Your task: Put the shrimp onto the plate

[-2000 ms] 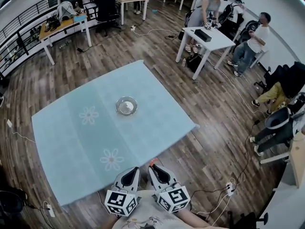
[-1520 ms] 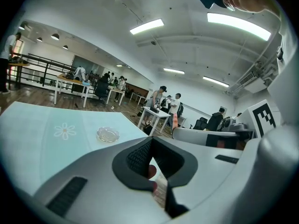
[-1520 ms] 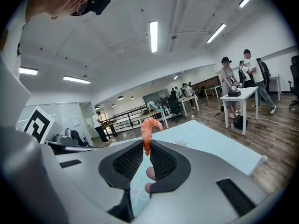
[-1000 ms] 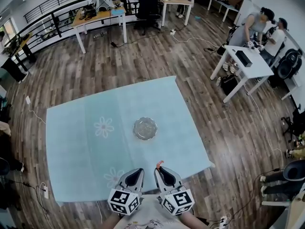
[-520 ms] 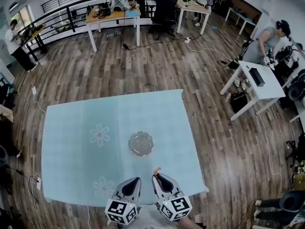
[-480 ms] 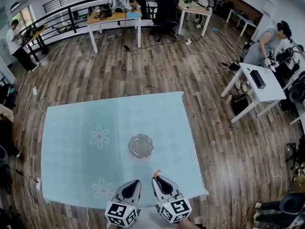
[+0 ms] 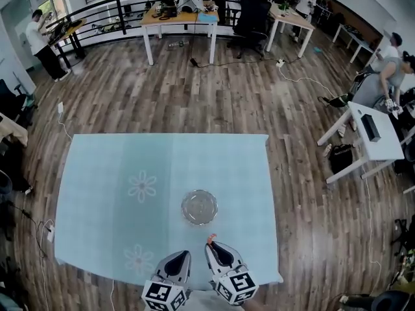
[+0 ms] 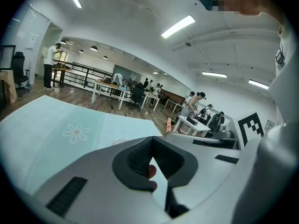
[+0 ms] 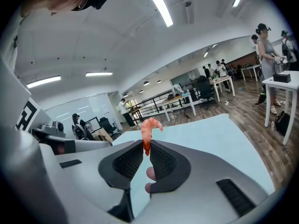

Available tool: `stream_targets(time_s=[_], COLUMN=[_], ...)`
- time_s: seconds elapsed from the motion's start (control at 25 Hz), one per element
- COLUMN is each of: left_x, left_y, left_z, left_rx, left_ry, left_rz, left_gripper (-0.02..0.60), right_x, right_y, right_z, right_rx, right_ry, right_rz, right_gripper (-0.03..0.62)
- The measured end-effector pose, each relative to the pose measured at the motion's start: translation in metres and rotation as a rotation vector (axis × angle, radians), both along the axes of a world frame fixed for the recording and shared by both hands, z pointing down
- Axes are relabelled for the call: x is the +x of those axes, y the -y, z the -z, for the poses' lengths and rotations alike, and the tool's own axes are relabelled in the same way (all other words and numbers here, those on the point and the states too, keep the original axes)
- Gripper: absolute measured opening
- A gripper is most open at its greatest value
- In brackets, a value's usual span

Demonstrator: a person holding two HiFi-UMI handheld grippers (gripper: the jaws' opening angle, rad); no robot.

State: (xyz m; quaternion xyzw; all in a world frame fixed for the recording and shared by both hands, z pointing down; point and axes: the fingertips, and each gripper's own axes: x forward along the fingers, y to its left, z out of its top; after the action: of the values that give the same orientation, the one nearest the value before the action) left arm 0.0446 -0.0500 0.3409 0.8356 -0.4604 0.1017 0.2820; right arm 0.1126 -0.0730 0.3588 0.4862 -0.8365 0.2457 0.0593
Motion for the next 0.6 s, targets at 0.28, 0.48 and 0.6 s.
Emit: stream_targets(time_s=[0.28, 0.48, 0.6], left_x=[-0.017, -0.027, -0.028], left_y=[0.023, 0.024, 0.037], left_z=[-0.033, -0.048, -0.056], left_rx=[0.004, -0.044, -0.052], left_ry=[0.03, 0.024, 0.008], left_rz=[-0.03, -0.02, 0.003], left_gripper=[0.008, 0.008, 0.008], right_x=[-0.011, -0.009, -0.007], right_y=[0.023, 0.029, 0.043], right_z=[-0.006, -0.025, -0.039], right_rx=[0.01, -0.045, -0.059], right_ry=[-0.031, -0.057, -0.077], right_rz=[0.003, -0.017, -0.013], right_gripper=[0.063, 0.063, 0.063])
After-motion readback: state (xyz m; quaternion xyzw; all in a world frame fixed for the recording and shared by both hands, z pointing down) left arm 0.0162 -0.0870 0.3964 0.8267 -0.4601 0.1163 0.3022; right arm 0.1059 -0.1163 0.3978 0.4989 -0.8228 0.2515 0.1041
